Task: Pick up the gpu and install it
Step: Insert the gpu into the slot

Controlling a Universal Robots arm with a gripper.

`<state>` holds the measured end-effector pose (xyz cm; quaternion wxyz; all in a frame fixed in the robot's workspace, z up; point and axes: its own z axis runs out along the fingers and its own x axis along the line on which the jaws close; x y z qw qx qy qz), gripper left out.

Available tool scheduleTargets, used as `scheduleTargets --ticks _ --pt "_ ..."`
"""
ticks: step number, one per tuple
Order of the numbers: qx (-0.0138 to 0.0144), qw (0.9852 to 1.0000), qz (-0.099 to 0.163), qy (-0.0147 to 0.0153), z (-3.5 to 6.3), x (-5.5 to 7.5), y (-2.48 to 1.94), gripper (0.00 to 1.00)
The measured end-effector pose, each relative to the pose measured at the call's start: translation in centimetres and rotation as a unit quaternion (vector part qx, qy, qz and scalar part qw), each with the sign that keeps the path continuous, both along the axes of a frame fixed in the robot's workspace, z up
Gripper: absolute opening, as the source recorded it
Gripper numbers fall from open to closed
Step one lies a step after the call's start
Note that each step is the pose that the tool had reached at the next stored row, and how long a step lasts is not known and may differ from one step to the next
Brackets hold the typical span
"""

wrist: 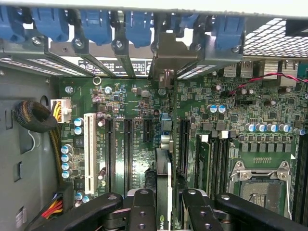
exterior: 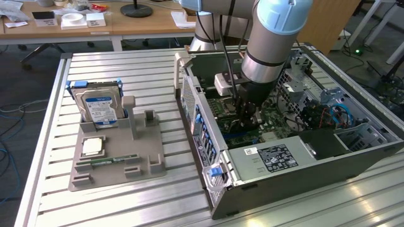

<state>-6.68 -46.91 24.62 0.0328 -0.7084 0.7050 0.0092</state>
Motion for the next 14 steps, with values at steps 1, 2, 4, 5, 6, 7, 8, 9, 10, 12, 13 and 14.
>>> scheduleTargets --ticks 1,2,4,5,6,7,8,9,10,12,13,14 --pt "-0.0001 1.0000 0.000 0.0000 0.00 0.01 0.00 0.26" --pt "-0.0001 1.0000 0.000 0.0000 0.00 0.00 -0.01 0.26" --pt "-0.0001 1.0000 0.000 0.0000 0.00 0.00 -0.01 0.26" --pt "-0.0001 1.0000 0.000 0.0000 0.00 0.00 -0.01 0.26" --pt "-0.0001 1.0000 0.000 0.0000 0.01 0.00 -0.01 0.26" --pt "0.0000 1.0000 0.000 0.0000 0.02 0.01 -0.01 0.26" --pt "0.0000 1.0000 0.000 -0.0001 0.04 0.00 -0.01 0.26" --pt "0.0000 1.0000 0.000 -0.0001 0.07 0.01 -0.01 0.26" --pt "0.0001 1.0000 0.000 -0.0001 0.09 0.01 0.00 0.26" --pt "-0.0001 1.0000 0.000 0.0000 0.15 0.01 -0.01 0.26" --pt "-0.0001 1.0000 0.000 0.0000 0.19 0.01 -0.01 0.26" --pt "-0.0002 1.0000 0.000 0.0000 0.24 0.01 -0.01 0.26"
